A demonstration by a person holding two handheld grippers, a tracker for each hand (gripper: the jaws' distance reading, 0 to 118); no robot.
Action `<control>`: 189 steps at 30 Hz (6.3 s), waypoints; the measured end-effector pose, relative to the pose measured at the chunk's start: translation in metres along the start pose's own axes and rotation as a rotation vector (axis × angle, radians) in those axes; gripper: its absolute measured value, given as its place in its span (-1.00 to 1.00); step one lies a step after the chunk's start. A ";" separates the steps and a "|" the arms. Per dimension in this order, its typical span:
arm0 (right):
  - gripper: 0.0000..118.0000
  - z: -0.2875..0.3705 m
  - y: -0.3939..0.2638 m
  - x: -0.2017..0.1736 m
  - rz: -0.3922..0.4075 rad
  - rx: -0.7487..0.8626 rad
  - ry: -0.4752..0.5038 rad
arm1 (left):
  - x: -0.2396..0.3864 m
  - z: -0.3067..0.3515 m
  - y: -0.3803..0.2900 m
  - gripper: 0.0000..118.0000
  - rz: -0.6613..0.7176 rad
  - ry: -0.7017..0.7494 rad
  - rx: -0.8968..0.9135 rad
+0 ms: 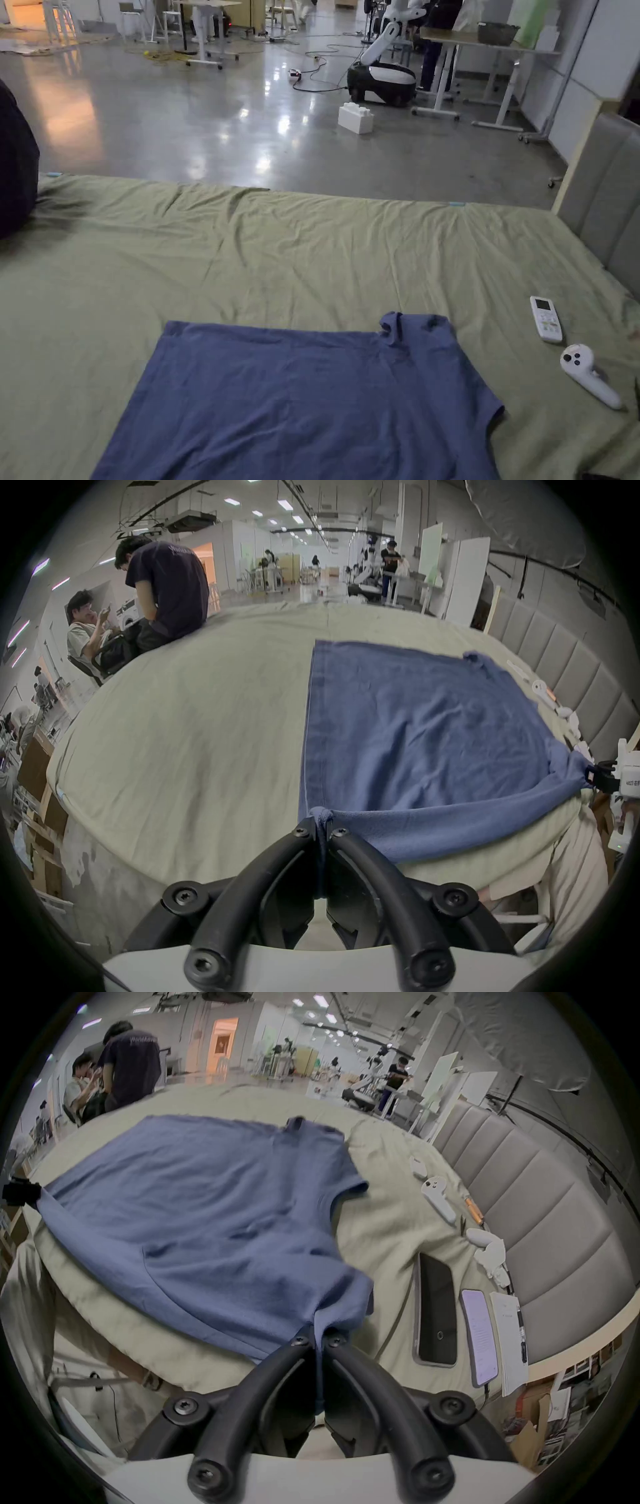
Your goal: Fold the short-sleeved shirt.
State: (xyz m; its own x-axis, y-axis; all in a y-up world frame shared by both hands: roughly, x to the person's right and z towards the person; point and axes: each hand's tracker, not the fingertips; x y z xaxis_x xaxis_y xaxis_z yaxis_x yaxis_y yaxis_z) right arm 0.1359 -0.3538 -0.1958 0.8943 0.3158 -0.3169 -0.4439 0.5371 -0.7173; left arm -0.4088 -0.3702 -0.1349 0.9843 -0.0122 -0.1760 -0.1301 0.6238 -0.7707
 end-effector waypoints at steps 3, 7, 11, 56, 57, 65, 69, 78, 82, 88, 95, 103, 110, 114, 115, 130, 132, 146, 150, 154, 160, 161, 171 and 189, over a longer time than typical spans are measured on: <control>-0.94 -0.008 -0.003 -0.007 0.017 -0.036 0.008 | 0.004 -0.012 -0.005 -0.91 -0.035 0.013 -0.048; -0.89 -0.019 -0.005 -0.011 0.013 -0.078 0.021 | 0.007 -0.028 -0.016 -0.86 -0.047 0.017 -0.095; 0.07 -0.008 0.002 -0.006 -0.043 -0.090 -0.053 | 0.009 -0.019 -0.012 -0.41 -0.047 0.055 -0.072; -0.99 0.027 0.120 -0.039 -0.310 0.650 -0.097 | -0.013 0.050 0.032 -0.93 0.134 0.012 0.034; -0.99 0.026 0.119 -0.041 -0.304 0.643 -0.095 | -0.015 0.046 0.029 -0.75 0.142 0.013 0.025; -0.99 0.015 0.109 -0.045 -0.294 0.563 -0.063 | -0.012 -0.018 0.024 0.13 0.202 0.023 -0.161; -0.99 0.013 0.103 -0.042 -0.287 0.533 -0.064 | -0.003 -0.043 0.018 0.07 0.146 0.065 -0.235; -0.99 0.010 0.082 -0.027 -0.309 0.463 -0.065 | 0.029 -0.040 0.019 -0.87 0.010 0.078 -0.227; -0.98 0.018 0.063 -0.009 -0.334 0.391 -0.087 | 0.025 -0.033 0.024 -0.89 0.010 0.071 -0.234; -0.56 0.014 0.024 0.024 -0.380 0.125 -0.055 | 0.017 -0.025 0.023 -0.89 0.045 0.059 -0.220; 0.25 -0.017 -0.012 0.013 -0.370 -0.074 -0.011 | 0.024 -0.014 0.023 -0.89 0.053 0.069 -0.197; -0.81 -0.040 -0.005 -0.010 -0.355 -0.106 0.053 | 0.025 -0.011 0.021 -0.89 0.057 0.073 -0.184; -0.87 -0.025 0.002 0.002 -0.315 -0.124 0.026 | 0.021 -0.001 0.019 -0.89 0.097 0.052 -0.126; -0.87 -0.013 0.011 0.013 -0.338 -0.077 0.040 | 0.015 0.007 0.032 -0.89 0.140 0.026 -0.059; -0.87 -0.010 0.016 0.015 -0.340 -0.054 0.043 | 0.015 0.009 0.037 -0.89 0.146 0.020 -0.038; -0.87 -0.056 0.122 0.048 -0.390 0.110 0.025 | 0.019 -0.046 0.147 -0.89 0.113 0.030 0.102; -0.87 -0.073 0.136 0.048 -0.382 0.107 0.023 | 0.018 -0.062 0.159 -0.89 0.116 0.040 0.104; -0.86 -0.145 0.164 0.043 -0.339 -0.019 0.027 | 0.015 -0.165 0.180 -0.89 0.088 0.070 -0.042; -0.42 -0.132 0.164 0.044 -0.336 0.023 -0.001 | 0.020 -0.157 0.176 -0.74 0.066 0.061 0.004; 0.24 -0.100 0.167 0.038 -0.341 0.173 -0.027 | 0.031 -0.131 0.174 0.04 0.019 0.007 0.118; 0.41 -0.044 0.175 0.007 -0.313 0.477 -0.048 | 0.067 -0.073 0.171 0.06 -0.030 -0.028 0.338; 0.40 -0.037 0.175 0.001 -0.311 0.523 -0.050 | 0.073 -0.063 0.170 0.06 -0.045 -0.034 0.376; -0.72 0.016 0.168 -0.034 -0.270 0.769 -0.143 | 0.118 0.021 0.148 -0.75 -0.044 0.037 0.653; -0.99 0.032 0.150 -0.037 -0.300 0.767 -0.134 | 0.060 0.021 0.106 -0.96 0.051 0.064 0.377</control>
State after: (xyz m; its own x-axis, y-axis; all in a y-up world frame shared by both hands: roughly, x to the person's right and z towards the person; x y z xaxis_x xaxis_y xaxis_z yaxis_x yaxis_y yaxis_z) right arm 0.0346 -0.2599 -0.2717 0.9879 0.1393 -0.0684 -0.1468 0.9816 -0.1222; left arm -0.3612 -0.2883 -0.2137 0.9667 -0.0147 -0.2553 -0.1142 0.8685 -0.4823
